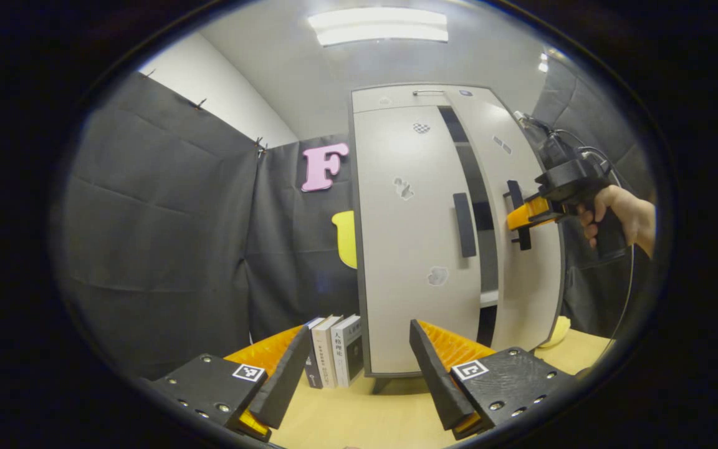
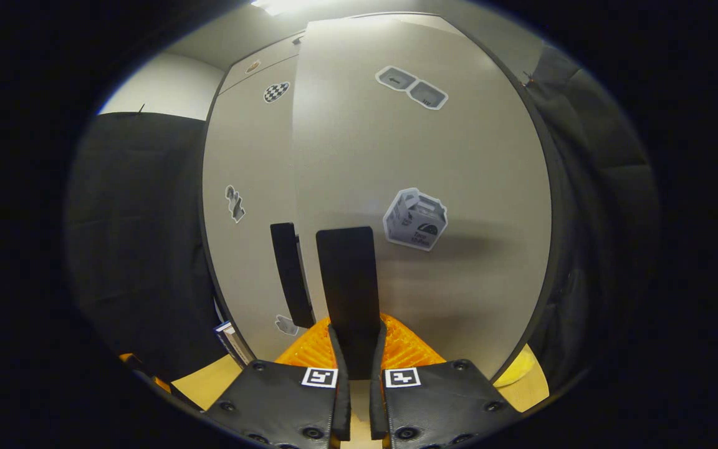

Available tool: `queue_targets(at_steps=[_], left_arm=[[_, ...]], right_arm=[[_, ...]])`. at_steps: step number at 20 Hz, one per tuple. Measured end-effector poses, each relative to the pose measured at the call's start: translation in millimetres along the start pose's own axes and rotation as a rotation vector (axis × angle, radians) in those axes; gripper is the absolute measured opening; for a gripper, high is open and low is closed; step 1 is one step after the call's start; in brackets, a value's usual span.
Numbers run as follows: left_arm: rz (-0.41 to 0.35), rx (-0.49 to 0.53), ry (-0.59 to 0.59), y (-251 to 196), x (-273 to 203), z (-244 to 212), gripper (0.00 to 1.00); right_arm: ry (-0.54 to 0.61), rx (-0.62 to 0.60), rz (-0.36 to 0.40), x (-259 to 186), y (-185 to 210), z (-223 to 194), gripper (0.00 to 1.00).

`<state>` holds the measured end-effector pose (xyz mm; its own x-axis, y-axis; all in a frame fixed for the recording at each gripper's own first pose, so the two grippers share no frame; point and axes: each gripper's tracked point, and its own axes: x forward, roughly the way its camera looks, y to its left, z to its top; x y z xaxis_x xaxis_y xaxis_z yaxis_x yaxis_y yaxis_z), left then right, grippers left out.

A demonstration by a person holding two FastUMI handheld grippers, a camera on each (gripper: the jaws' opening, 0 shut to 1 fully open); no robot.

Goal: Open the right door of the double-door shoe cabinet with the right hand, and open the left door with the left hand.

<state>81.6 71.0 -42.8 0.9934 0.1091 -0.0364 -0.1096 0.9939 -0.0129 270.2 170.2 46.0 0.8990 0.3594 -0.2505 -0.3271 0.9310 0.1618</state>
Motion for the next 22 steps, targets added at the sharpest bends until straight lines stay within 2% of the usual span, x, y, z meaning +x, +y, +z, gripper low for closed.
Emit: queue_targets(at_steps=[2,9,21,22], left_arm=[[0.001,0.004,-0.003,-6,-5,5,0.92],[-0.02,0.025,-0.028,-37,-20,24,0.92],[-0.08,0.02,-0.047,-89,-29,37,0.93],[-0.084,0.02,-0.044,-93,-30,37,0.93]], right_arm=[[0.005,-0.012,0.018,-4,0,0,0.14],[0.01,-0.015,0.064,-17,-4,10,0.13],[0.008,-0.017,0.074,-35,-17,13,0.14],[0.01,-0.015,0.075,-38,-19,12,0.1]])
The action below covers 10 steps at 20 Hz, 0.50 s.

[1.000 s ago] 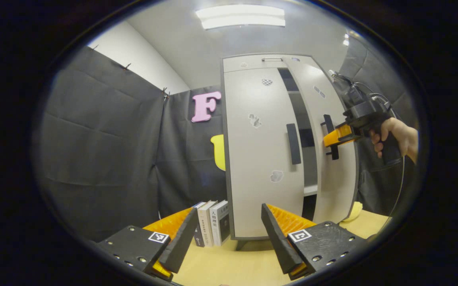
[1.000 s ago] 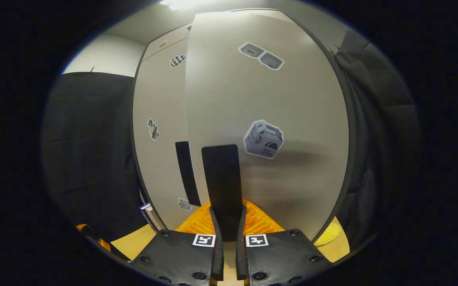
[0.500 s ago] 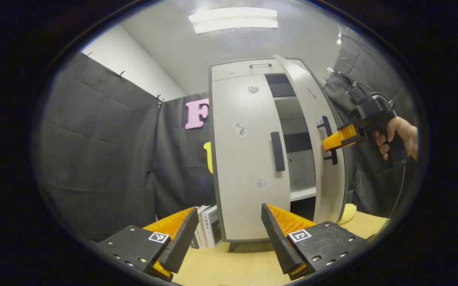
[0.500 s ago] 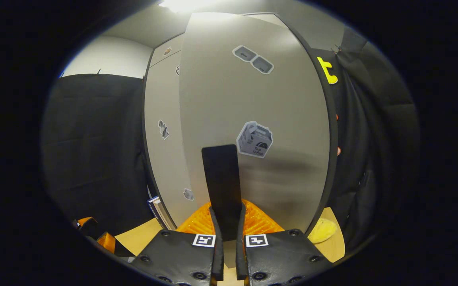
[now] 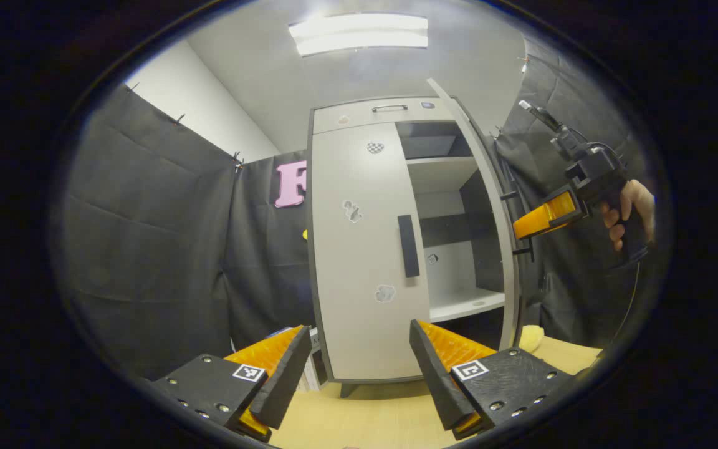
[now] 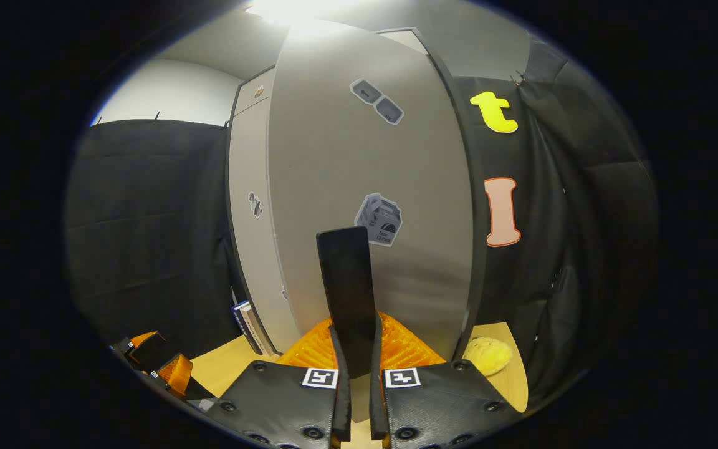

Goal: Open the right door of the double-door shoe cabinet with the right hand, and open the left door with the left hand.

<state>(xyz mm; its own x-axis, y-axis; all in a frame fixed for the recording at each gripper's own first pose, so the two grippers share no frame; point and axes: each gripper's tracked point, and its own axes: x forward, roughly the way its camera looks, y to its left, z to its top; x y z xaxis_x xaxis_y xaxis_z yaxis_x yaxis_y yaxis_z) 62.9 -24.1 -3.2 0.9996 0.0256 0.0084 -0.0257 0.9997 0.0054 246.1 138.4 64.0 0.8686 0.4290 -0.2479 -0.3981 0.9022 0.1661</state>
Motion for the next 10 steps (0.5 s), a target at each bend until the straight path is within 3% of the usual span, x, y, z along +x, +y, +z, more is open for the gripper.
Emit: queue_targets(at_steps=[10], left_arm=[[-0.058,-0.008,0.015,-43,4,-1,0.93]], right_arm=[[-0.001,-0.006,-0.049,-12,-17,1,0.13]])
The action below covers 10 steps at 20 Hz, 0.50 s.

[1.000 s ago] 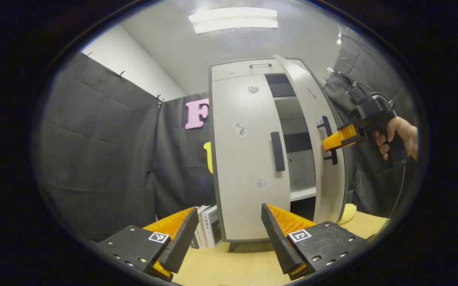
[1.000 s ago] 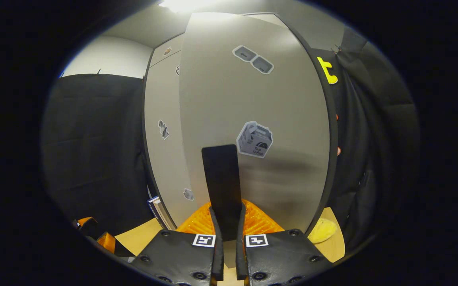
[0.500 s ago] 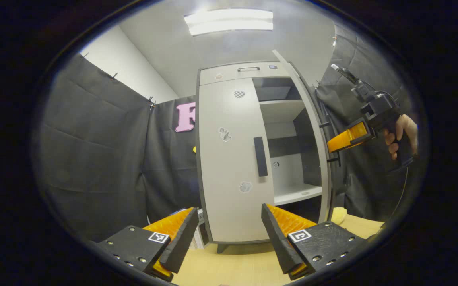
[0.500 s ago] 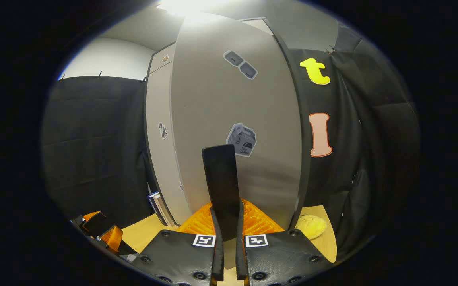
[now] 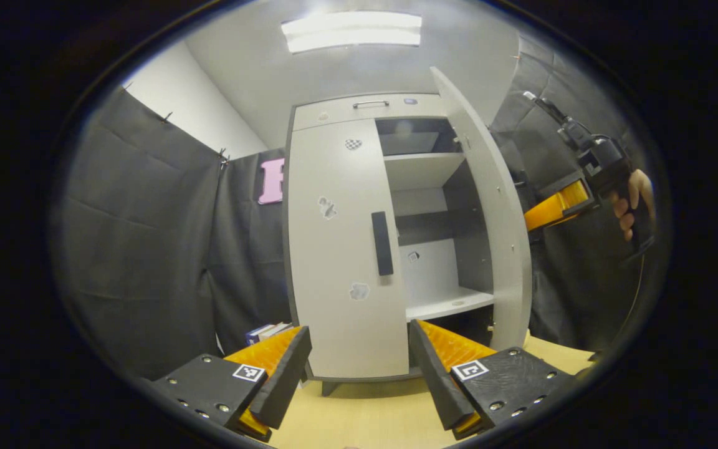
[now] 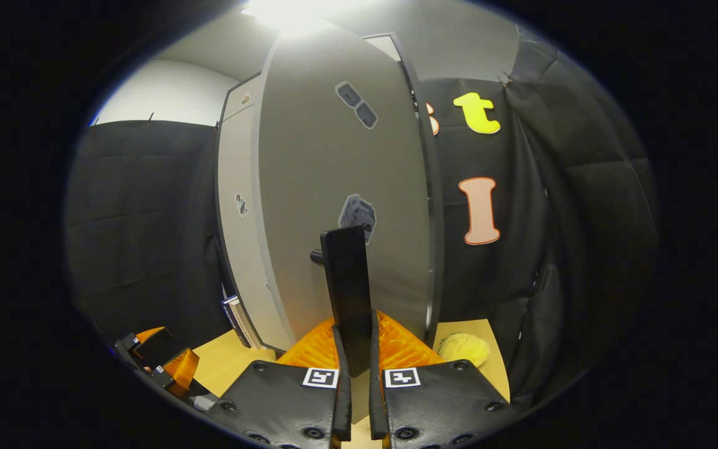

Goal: Open the right door of the double-door shoe cabinet with the right hand, and open the left door with the left hand.

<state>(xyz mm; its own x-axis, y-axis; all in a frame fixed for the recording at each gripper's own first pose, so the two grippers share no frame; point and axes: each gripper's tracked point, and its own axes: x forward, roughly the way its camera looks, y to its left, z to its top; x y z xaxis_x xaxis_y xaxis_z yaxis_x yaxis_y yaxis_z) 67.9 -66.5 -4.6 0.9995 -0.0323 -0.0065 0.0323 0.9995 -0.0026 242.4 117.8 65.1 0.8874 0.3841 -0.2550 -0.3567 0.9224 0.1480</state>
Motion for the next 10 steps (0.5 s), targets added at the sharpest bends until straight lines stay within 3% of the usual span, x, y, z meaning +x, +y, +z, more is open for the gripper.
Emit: queue_targets(at_steps=[7,9,10], left_arm=[[-0.014,-0.01,0.0,-17,-4,2,0.93],[-0.014,-0.007,0.001,-20,-4,3,0.93],[-0.013,-0.007,0.001,-20,-5,3,0.93]], right_arm=[[-0.011,0.003,-0.098,0,-20,3,0.09],[-0.025,0.004,-0.151,11,-31,4,0.12],[-0.029,0.005,-0.166,-8,-30,8,0.07]])
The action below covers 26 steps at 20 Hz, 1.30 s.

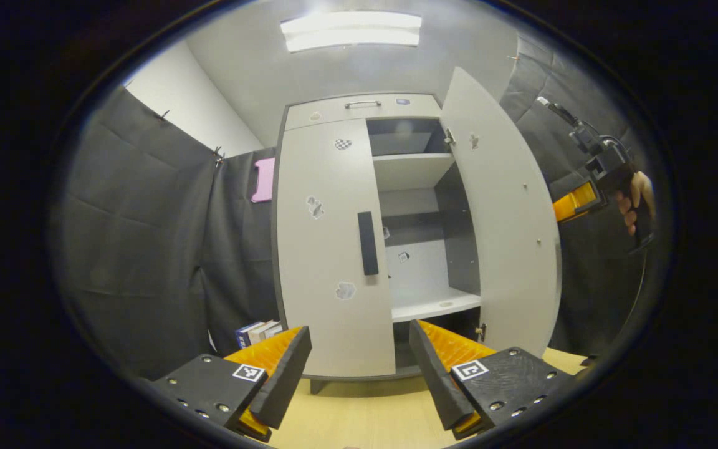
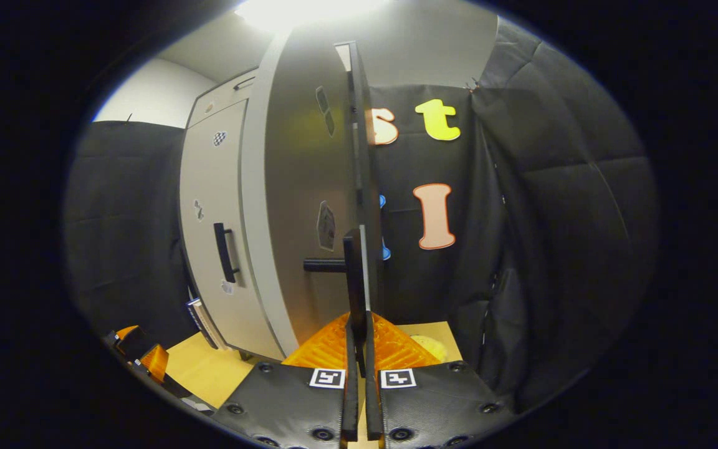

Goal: Open the right door of the double-door shoe cabinet with the right hand, and open the left door with the left hand.

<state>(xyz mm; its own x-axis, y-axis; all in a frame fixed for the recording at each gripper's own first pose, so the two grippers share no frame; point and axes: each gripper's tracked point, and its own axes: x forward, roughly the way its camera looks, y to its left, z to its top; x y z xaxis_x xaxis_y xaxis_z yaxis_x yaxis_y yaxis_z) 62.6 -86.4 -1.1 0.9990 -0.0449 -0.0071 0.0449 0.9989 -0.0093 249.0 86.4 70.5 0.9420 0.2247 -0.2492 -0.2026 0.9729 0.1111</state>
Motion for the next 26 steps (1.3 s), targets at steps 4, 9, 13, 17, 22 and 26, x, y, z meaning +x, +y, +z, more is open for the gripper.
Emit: queue_targets(at_steps=[4,9,13,17,22,26], left_arm=[[-0.007,0.006,0.006,-2,1,0,0.93],[-0.016,0.016,0.011,-3,12,5,0.93],[-0.026,0.003,-0.015,-2,38,22,0.93],[-0.049,-0.016,-0.032,-3,77,39,0.93],[-0.072,-0.02,-0.064,-6,122,59,0.93],[-0.097,-0.036,-0.072,-6,161,67,0.92]], right_arm=[[-0.017,-0.005,0.027,5,-2,-1,0.03],[-0.058,-0.016,-0.002,0,-6,6,0.06],[-0.089,0.036,-0.016,-17,-16,12,0.07],[-0.112,0.003,-0.038,-63,-24,1,0.41],[-0.15,-0.067,-0.099,-87,-40,-3,0.99],[-0.136,-0.049,-0.169,-104,-53,-14,0.99]])
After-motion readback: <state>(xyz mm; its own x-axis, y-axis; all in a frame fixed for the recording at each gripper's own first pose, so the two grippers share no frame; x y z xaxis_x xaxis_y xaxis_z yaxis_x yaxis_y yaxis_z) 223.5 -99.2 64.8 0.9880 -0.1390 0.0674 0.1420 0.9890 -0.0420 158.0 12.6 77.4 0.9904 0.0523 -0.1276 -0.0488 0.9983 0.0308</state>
